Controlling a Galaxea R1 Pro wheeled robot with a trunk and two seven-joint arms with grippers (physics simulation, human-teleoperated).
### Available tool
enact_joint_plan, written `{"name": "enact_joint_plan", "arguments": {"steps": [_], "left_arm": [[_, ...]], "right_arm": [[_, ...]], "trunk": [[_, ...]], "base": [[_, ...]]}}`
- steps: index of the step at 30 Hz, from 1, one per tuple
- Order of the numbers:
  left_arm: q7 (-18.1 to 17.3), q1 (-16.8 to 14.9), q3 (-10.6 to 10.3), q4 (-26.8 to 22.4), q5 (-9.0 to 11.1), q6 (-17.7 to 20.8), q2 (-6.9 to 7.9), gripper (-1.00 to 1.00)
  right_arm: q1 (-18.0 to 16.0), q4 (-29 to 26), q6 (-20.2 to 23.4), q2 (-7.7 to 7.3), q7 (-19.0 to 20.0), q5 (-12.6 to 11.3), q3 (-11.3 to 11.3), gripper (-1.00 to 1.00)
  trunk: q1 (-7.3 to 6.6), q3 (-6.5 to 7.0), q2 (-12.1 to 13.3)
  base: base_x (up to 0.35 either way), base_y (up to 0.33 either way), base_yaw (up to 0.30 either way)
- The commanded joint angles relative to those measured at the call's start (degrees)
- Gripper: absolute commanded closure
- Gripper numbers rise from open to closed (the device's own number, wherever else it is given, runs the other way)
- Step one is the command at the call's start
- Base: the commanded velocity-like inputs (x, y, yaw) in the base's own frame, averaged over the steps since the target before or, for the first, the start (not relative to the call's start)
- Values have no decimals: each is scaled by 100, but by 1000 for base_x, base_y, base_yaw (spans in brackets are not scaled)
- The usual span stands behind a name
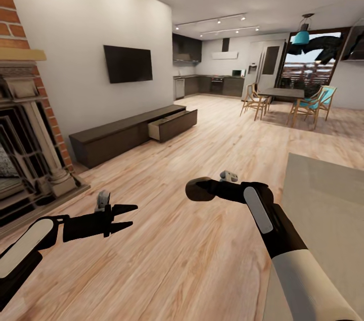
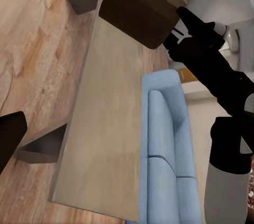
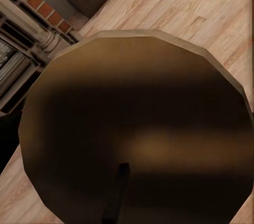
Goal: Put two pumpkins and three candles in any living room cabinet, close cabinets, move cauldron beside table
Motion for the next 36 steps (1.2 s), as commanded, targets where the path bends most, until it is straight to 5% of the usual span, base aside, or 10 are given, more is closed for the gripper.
{"name": "enact_joint_plan", "arguments": {"steps": [1, 36], "left_arm": [[-57, -5, -9, 2, -46, 3, 5, -100], [-53, -5, -9, 3, -50, 3, 5, -100]], "right_arm": [[-4, -2, 17, -3, 39, 23, 4, 100], [-4, -18, 8, 19, 39, 23, 13, 100]], "trunk": [[1, -6, -3], [1, -53, -3]], "base": [[142, -41, -52], [88, -58, 58]]}}
